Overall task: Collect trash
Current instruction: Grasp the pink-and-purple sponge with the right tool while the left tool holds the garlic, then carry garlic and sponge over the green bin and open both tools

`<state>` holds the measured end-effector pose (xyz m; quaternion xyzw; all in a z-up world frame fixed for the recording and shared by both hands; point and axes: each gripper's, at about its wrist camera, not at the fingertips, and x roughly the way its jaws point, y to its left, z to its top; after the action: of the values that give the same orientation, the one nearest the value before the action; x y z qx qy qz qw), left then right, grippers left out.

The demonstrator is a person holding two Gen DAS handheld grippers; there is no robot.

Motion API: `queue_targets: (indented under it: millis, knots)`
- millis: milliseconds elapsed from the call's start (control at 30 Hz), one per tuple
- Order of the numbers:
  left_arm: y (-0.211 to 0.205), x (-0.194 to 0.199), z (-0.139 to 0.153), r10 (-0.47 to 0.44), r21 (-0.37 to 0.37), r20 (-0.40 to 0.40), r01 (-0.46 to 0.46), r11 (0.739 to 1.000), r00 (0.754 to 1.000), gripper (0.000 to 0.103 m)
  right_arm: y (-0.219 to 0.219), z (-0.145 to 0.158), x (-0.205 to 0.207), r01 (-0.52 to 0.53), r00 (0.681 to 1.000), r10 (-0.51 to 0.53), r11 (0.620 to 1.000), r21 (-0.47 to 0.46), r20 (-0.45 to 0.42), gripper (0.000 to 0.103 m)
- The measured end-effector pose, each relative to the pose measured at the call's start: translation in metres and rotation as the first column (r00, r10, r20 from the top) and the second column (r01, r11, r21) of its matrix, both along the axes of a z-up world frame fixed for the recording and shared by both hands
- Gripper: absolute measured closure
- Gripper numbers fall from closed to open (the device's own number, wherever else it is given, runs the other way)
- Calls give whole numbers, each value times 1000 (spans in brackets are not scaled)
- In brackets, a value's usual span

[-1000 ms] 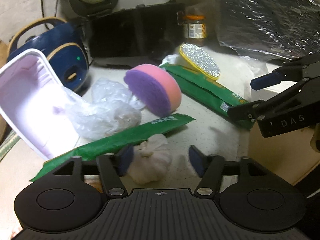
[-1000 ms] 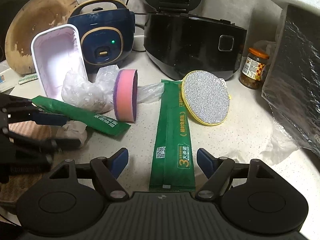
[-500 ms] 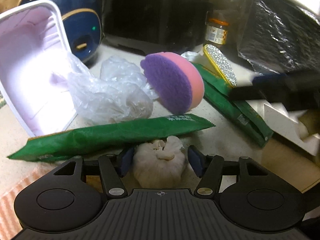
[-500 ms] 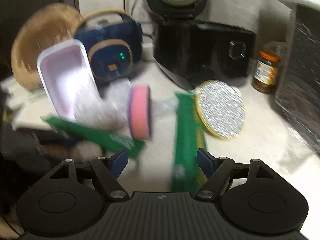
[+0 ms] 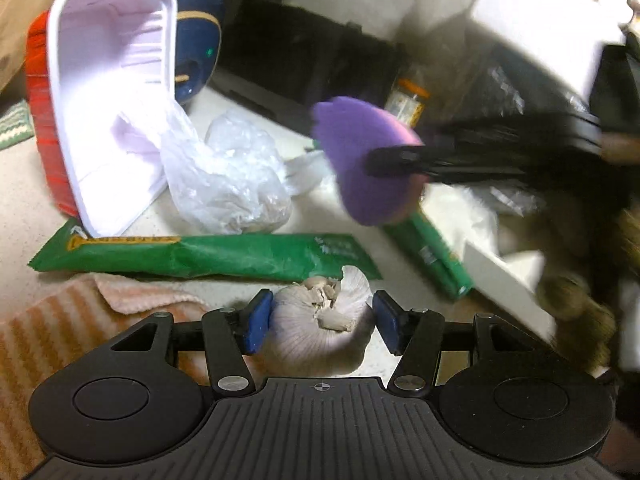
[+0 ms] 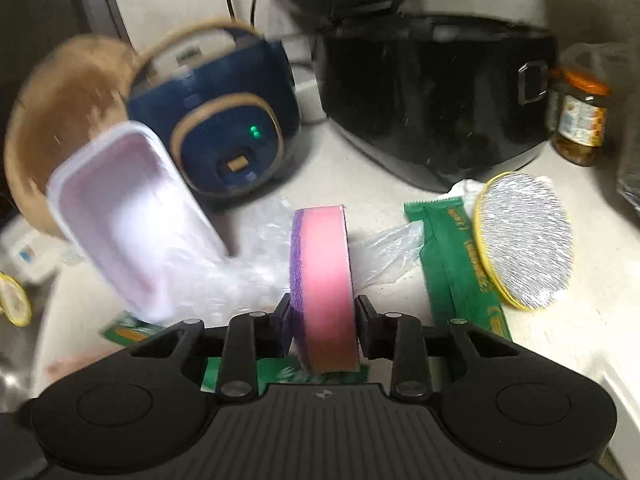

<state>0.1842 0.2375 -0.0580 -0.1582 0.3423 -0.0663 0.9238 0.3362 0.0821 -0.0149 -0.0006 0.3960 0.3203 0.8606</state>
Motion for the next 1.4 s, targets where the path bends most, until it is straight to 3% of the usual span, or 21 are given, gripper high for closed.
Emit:
queue_targets:
  millis: [133, 267, 400, 567, 700, 800, 867, 1000, 1033, 1100, 1200, 1333, 1400]
  knots:
    - [2, 2, 7, -46, -46, 11, 47, 998, 999, 42, -30, 22, -36, 61, 998, -61, 996, 61, 2, 72]
    - [-20, 4, 17, -150, -47, 29, 151, 987, 988, 42, -68, 23, -64, 159, 987, -156, 982, 101, -40, 72]
    - [-55, 8, 17, -244, -58, 18, 245, 968, 970, 42, -114, 3, -88, 273, 961, -270, 962, 31, -64, 72]
    - [-117, 15, 8, -362, -85, -53, 357, 930, 931, 42, -179, -32, -111, 393, 911, -398, 917, -65, -110, 72]
    - [-172, 20, -17, -460, -99, -173, 450, 888, 871, 42, -228, -49, -129, 459, 875, -471, 881, -113, -111, 72]
    - [-206, 19, -53, -474, -134, -299, 455, 880, 828, 42, -260, -62, -138, 496, 850, -510, 860, -125, -134, 72]
    - [-216, 14, -80, -458, -170, -370, 425, 889, 808, 42, -279, -69, -141, 506, 843, -520, 853, -128, -134, 72]
    - [-228, 8, -161, -364, -214, -571, 295, 931, 736, 42, -314, -95, -142, 515, 832, -530, 848, -128, -164, 72]
    - [-228, 8, -182, -329, -219, -601, 245, 944, 728, 42, -322, -105, -141, 511, 830, -526, 851, -125, -188, 72]
    - [-230, 12, -225, -247, -203, -638, 151, 968, 729, 42, -335, -130, -137, 497, 827, -511, 859, -123, -235, 72]
    - [-240, 27, -290, -181, -158, -667, 100, 982, 722, 42, -340, -169, -131, 462, 824, -499, 866, -189, -268, 72]
    - [-240, 43, -365, -137, -193, -736, -12, 981, 664, 45, -346, -199, -133, 459, 814, -493, 870, -181, -308, 72]
    - [-235, 45, -379, -116, -201, -758, -61, 978, 642, 46, -347, -208, -136, 450, 811, -490, 872, -193, -321, 72]
